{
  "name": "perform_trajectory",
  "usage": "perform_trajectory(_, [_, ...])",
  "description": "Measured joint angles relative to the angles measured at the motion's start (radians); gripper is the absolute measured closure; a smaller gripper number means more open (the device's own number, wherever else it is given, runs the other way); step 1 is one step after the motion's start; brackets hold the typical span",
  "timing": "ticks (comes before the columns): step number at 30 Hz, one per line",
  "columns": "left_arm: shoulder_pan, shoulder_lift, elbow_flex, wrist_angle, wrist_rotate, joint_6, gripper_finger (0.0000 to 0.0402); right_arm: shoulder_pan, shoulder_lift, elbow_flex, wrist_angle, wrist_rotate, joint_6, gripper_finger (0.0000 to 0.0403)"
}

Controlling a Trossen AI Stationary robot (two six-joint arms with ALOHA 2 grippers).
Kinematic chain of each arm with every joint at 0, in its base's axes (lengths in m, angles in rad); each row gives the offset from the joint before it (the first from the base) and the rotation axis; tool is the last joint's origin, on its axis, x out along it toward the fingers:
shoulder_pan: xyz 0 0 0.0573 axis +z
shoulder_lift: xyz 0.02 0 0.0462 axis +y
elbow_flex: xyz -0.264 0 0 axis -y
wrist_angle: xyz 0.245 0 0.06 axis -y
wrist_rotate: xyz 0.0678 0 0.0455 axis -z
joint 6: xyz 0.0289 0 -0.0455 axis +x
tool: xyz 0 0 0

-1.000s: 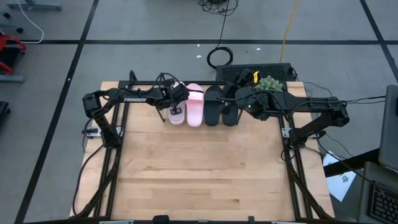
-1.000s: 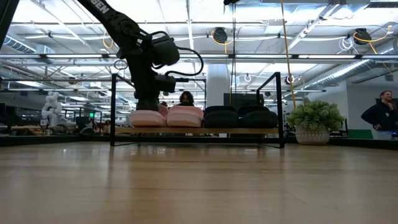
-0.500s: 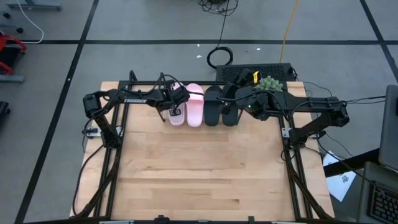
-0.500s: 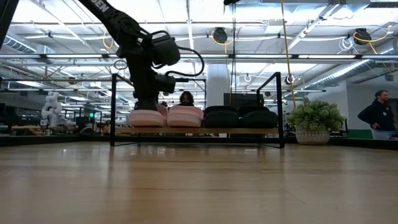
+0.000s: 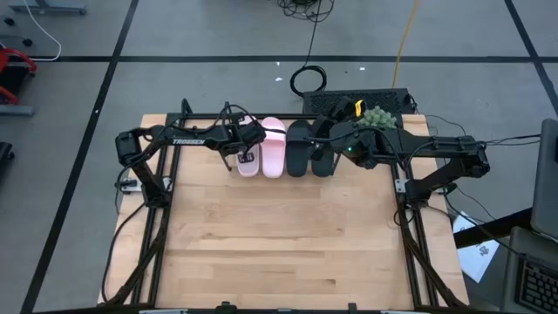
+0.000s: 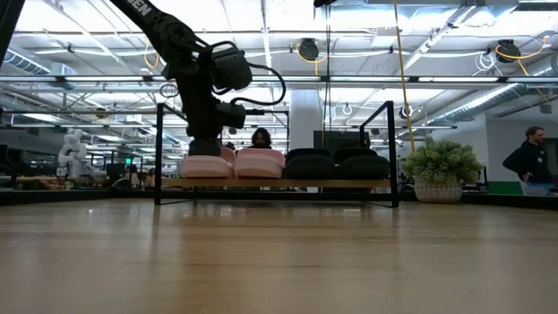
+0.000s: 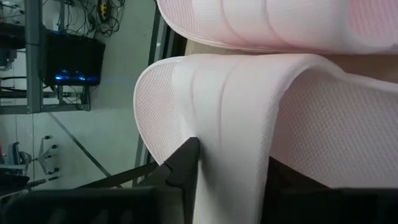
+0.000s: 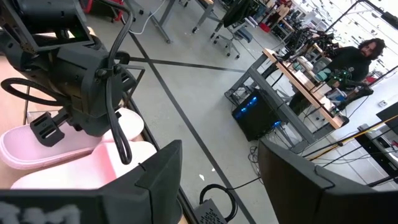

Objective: Pick and place slides into the shelf
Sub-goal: Put the left pink slide on the shelf

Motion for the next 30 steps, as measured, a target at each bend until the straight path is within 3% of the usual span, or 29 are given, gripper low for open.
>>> perform_trajectory(14, [-0.008,0.000,0.000,-0.002,-0.007,-0.019,0.0213,0.000,0.000,0.000,0.000,-0.001,0.010,0.0202])
perform_trajectory(21, [-0.035,-0.052,-0.001,-0.021,-0.031,-0.021,0.0205,0.000,0.000,-0.011,0.016,-0.001,0.010,0.0202])
perform_trajectory(30, [-0.081,-0.215,-0.001,-0.030,-0.036,-0.093,0.0202,0.000,0.000,-0.065,0.032,0.001,0.007,0.0202])
